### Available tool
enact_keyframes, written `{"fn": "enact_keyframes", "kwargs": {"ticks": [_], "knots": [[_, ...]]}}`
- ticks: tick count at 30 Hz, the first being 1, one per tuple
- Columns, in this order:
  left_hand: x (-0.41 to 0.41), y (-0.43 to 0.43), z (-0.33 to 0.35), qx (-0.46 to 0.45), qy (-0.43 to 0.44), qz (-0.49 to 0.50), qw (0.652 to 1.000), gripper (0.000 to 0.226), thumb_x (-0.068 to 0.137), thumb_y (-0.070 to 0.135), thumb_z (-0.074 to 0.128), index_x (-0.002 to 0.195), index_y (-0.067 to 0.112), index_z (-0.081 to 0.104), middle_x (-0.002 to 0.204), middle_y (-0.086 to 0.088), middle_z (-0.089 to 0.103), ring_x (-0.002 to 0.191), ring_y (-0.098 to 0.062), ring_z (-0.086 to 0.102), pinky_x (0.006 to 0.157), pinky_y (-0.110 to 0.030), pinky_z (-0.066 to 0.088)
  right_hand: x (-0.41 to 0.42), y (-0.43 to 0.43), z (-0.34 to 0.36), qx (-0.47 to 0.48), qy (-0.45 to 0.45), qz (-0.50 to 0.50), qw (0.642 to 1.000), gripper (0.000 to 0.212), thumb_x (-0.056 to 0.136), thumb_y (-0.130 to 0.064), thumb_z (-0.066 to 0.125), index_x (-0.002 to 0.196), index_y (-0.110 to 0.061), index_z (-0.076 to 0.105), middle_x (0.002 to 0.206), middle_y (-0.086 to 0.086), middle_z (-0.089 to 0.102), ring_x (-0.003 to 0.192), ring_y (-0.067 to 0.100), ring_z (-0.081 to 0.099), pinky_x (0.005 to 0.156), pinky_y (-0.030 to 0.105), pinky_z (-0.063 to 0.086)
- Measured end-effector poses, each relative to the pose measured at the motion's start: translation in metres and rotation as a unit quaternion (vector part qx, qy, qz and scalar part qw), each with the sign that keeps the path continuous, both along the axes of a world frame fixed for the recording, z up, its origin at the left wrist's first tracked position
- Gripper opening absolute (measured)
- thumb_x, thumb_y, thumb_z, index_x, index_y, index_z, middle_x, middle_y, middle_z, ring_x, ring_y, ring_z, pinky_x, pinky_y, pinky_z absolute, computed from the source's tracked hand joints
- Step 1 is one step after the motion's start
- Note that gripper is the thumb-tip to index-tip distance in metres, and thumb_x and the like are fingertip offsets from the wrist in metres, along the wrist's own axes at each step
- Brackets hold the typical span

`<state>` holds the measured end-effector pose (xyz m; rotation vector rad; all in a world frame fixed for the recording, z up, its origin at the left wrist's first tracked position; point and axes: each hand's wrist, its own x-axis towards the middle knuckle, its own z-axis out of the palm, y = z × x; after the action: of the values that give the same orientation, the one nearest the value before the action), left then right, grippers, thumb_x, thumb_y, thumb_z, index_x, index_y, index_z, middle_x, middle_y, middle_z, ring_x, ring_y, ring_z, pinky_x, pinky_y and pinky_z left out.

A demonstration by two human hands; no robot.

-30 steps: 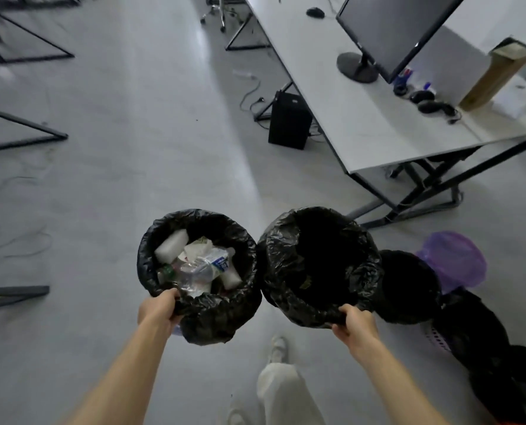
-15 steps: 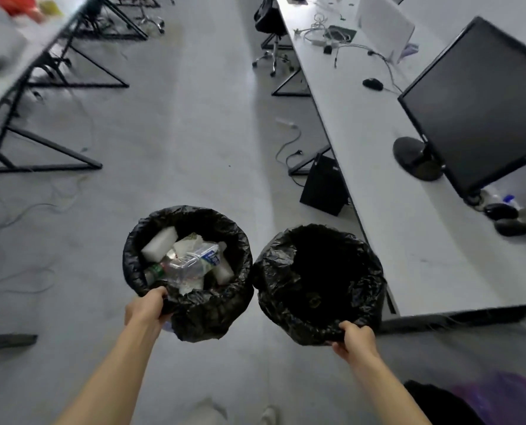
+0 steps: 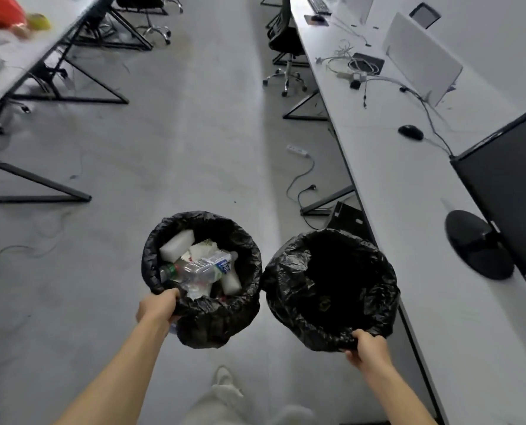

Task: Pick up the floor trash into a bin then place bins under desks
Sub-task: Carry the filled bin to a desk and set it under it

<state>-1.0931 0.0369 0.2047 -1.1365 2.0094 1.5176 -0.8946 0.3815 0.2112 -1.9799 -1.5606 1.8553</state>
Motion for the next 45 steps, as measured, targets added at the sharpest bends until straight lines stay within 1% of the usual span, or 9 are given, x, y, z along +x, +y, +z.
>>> {"fn": "enact_keyframes", "kwargs": {"ticks": [4, 8, 15, 22, 30, 35, 38, 41, 45], "knots": [[-0.063, 0.037, 0.005, -0.044, -0.013, -0.046, 0.998, 0.035, 0.071, 0.016, 0.07, 0.105, 0.008, 0.067, 0.09, -0.014, 0.07, 0.069, -0.03, 0.065, 0.058, -0.031, 0.055, -0.044, 0.012, -0.014, -0.026, -0.006, -0.041, 0.999, 0.02, 0.098, -0.005, 0.052, 0.117, 0.002, 0.05, 0.096, 0.015, 0.059, 0.07, 0.026, 0.062, 0.046, 0.028, 0.049], [-0.113, 0.078, -0.014, -0.048, -0.037, -0.076, 0.995, 0.031, 0.079, 0.015, 0.07, 0.107, 0.003, 0.067, 0.094, -0.015, 0.07, 0.067, -0.028, 0.064, 0.069, -0.035, 0.056, -0.074, 0.026, -0.049, -0.074, -0.025, -0.109, 0.991, 0.021, 0.099, -0.005, 0.051, 0.119, -0.002, 0.047, 0.097, 0.018, 0.06, 0.066, 0.026, 0.061, 0.044, 0.029, 0.047], [-0.168, 0.152, -0.056, -0.037, -0.096, -0.134, 0.986, 0.036, 0.079, 0.01, 0.072, 0.111, -0.002, 0.062, 0.11, -0.023, 0.066, 0.096, -0.038, 0.067, 0.05, -0.032, 0.052, -0.101, 0.049, -0.119, -0.139, -0.077, -0.216, 0.963, 0.015, 0.098, -0.004, 0.05, 0.11, 0.005, 0.053, 0.083, 0.019, 0.062, 0.063, 0.028, 0.063, 0.027, 0.019, 0.04], [-0.191, 0.22, -0.125, -0.062, -0.16, -0.246, 0.954, 0.028, 0.083, 0.013, 0.068, 0.108, 0.001, 0.062, 0.093, -0.019, 0.067, 0.07, -0.031, 0.065, 0.049, -0.03, 0.049, -0.081, 0.043, -0.203, -0.197, -0.085, -0.386, 0.897, 0.027, 0.098, -0.003, 0.049, 0.123, 0.006, 0.05, 0.116, 0.029, 0.062, 0.065, 0.03, 0.062, 0.03, 0.021, 0.045], [-0.189, 0.288, -0.257, -0.051, -0.15, -0.366, 0.917, 0.011, 0.091, 0.01, 0.062, 0.099, 0.003, 0.06, 0.08, -0.011, 0.061, 0.066, -0.021, 0.061, 0.057, -0.03, 0.054, -0.045, 0.033, -0.339, -0.197, -0.015, -0.625, 0.755, 0.037, 0.101, -0.002, 0.041, 0.138, 0.0, 0.043, 0.093, 0.018, 0.056, 0.074, 0.027, 0.058, 0.034, 0.022, 0.049], [-0.17, 0.309, -0.353, -0.048, -0.16, -0.405, 0.899, 0.008, 0.089, 0.01, 0.063, 0.095, 0.005, 0.061, 0.081, -0.011, 0.063, 0.065, -0.02, 0.063, 0.048, -0.023, 0.056, -0.017, 0.025, -0.439, -0.17, 0.014, -0.738, 0.653, 0.041, 0.103, -0.008, 0.036, 0.143, -0.011, 0.044, 0.14, 0.012, 0.048, 0.12, 0.027, 0.051, 0.079, 0.029, 0.051], [-0.163, 0.318, -0.394, -0.047, -0.165, -0.422, 0.89, 0.007, 0.088, 0.008, 0.064, 0.093, 0.005, 0.061, 0.079, -0.01, 0.064, 0.064, -0.02, 0.063, 0.051, -0.024, 0.057, -0.006, 0.014, -0.494, -0.171, 0.048, -0.801, 0.571, 0.045, 0.103, -0.021, 0.035, 0.148, -0.017, 0.037, 0.148, 0.004, 0.039, 0.129, 0.026, 0.046, 0.075, 0.031, 0.057], [-0.162, 0.325, -0.417, -0.057, -0.164, -0.436, 0.883, 0.006, 0.087, 0.008, 0.065, 0.09, 0.006, 0.06, 0.076, -0.01, 0.064, 0.06, -0.018, 0.062, 0.049, -0.022, 0.057, 0.007, -0.002, -0.535, -0.154, 0.094, -0.812, 0.555, 0.055, 0.103, -0.028, 0.038, 0.153, -0.01, 0.025, 0.157, 0.017, 0.027, 0.139, 0.036, 0.037, 0.094, 0.033, 0.053], [-0.155, 0.321, -0.427, -0.07, -0.17, -0.451, 0.873, 0.006, 0.088, 0.009, 0.064, 0.088, 0.007, 0.059, 0.077, -0.009, 0.065, 0.063, -0.018, 0.063, 0.058, -0.026, 0.055, 0.02, -0.01, -0.556, -0.159, 0.064, -0.887, 0.429, 0.071, 0.097, -0.046, 0.048, 0.156, -0.023, 0.016, 0.162, 0.01, 0.013, 0.142, 0.039, 0.027, 0.102, 0.046, 0.048]]}}
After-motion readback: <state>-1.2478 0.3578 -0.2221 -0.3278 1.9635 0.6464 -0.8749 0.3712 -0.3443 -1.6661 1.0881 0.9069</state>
